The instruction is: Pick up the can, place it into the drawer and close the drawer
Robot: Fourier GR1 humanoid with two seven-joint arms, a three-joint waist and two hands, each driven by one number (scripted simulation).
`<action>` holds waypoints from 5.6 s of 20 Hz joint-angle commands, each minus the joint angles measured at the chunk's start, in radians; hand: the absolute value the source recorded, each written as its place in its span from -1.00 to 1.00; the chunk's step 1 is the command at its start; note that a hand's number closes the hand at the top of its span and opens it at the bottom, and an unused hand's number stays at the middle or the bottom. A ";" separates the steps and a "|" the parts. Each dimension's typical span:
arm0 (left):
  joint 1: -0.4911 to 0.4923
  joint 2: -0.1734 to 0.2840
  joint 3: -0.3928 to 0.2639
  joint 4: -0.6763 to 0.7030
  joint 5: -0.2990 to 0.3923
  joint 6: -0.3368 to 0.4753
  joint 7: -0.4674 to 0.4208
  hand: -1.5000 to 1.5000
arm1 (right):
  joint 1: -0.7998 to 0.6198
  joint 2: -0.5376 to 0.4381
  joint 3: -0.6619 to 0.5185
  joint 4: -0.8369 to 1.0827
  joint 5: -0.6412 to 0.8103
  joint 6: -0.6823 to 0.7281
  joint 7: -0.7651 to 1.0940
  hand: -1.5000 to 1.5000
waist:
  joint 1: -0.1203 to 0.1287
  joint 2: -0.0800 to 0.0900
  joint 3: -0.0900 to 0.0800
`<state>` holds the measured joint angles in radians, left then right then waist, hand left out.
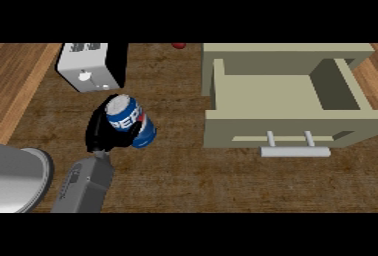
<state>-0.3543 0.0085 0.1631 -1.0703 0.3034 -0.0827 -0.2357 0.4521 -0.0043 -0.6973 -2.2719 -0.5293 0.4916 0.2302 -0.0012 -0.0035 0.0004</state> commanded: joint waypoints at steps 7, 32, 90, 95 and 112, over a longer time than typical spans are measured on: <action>-0.053 -0.005 -0.125 -0.370 -0.033 0.218 0.302 1.00 | -0.031 -0.040 -0.032 0.007 -0.052 -0.019 0.035 -1.00 | 0.001 0.000 0.000; -0.675 -0.008 -0.286 -0.077 -0.050 0.636 0.479 1.00 | 0.041 0.004 0.046 -0.039 -0.018 -0.050 -0.004 -1.00 | -0.021 0.003 0.000; -1.051 -0.008 -0.761 0.630 0.679 0.879 0.040 -1.00 | -0.133 -0.022 0.055 -0.050 0.029 -0.022 0.035 -1.00 | -0.115 0.029 0.002; -1.042 -0.008 -0.767 0.582 0.709 0.878 0.020 -1.00 | -0.166 -0.095 0.030 -0.133 0.236 0.031 -0.063 -1.00 | -0.094 0.024 0.001; -1.071 -0.008 -0.755 0.556 0.753 0.885 -0.024 -1.00 | -0.420 -0.052 0.452 -0.090 0.978 -0.042 -0.168 -1.00 | -0.001 0.015 -0.001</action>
<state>-1.4152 0.0000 -0.6008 -0.5060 1.0491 0.8013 -0.2783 0.0781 -0.0648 -0.3585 -2.3815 0.2343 0.4798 0.0698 -0.0226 0.0146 0.0003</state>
